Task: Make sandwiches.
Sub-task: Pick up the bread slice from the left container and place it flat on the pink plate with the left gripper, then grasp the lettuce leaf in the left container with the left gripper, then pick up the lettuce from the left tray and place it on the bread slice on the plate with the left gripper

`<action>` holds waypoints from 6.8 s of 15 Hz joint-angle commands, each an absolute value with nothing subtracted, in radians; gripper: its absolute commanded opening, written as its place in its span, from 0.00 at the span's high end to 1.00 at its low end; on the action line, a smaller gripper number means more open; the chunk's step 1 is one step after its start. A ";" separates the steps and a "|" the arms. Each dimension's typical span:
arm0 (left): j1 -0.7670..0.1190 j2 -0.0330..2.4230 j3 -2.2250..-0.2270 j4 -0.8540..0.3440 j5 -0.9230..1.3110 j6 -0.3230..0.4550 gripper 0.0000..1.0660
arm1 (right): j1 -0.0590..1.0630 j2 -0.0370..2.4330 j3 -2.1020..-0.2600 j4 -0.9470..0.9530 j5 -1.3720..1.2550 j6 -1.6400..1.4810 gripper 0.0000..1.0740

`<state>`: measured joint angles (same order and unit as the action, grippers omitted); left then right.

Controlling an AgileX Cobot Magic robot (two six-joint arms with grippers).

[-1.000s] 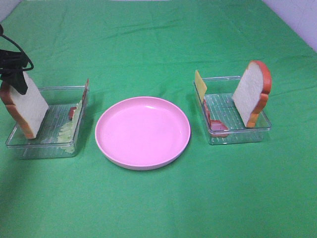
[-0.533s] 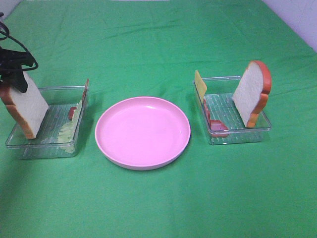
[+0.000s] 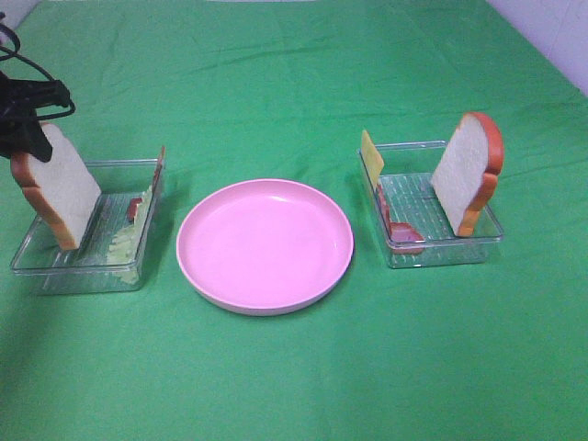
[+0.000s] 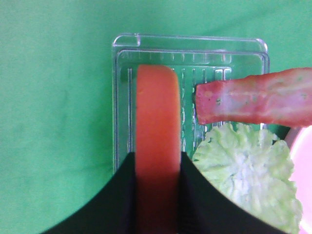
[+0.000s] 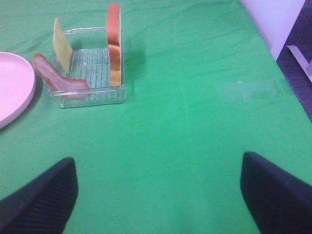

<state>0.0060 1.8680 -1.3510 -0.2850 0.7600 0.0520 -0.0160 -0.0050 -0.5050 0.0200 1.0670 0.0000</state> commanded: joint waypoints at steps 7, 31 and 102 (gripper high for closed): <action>0.002 1.446 -1.358 -0.373 0.793 0.058 1.00 | -0.022 -0.021 -0.504 0.019 1.059 0.000 0.21; -0.424 2.034 -1.358 -1.052 0.644 0.392 0.97 | -0.022 -0.021 -0.504 0.020 1.059 0.000 0.21; -0.428 2.107 -1.684 -0.806 0.981 0.200 1.00 | -0.022 -0.020 -0.504 0.020 1.059 0.000 0.21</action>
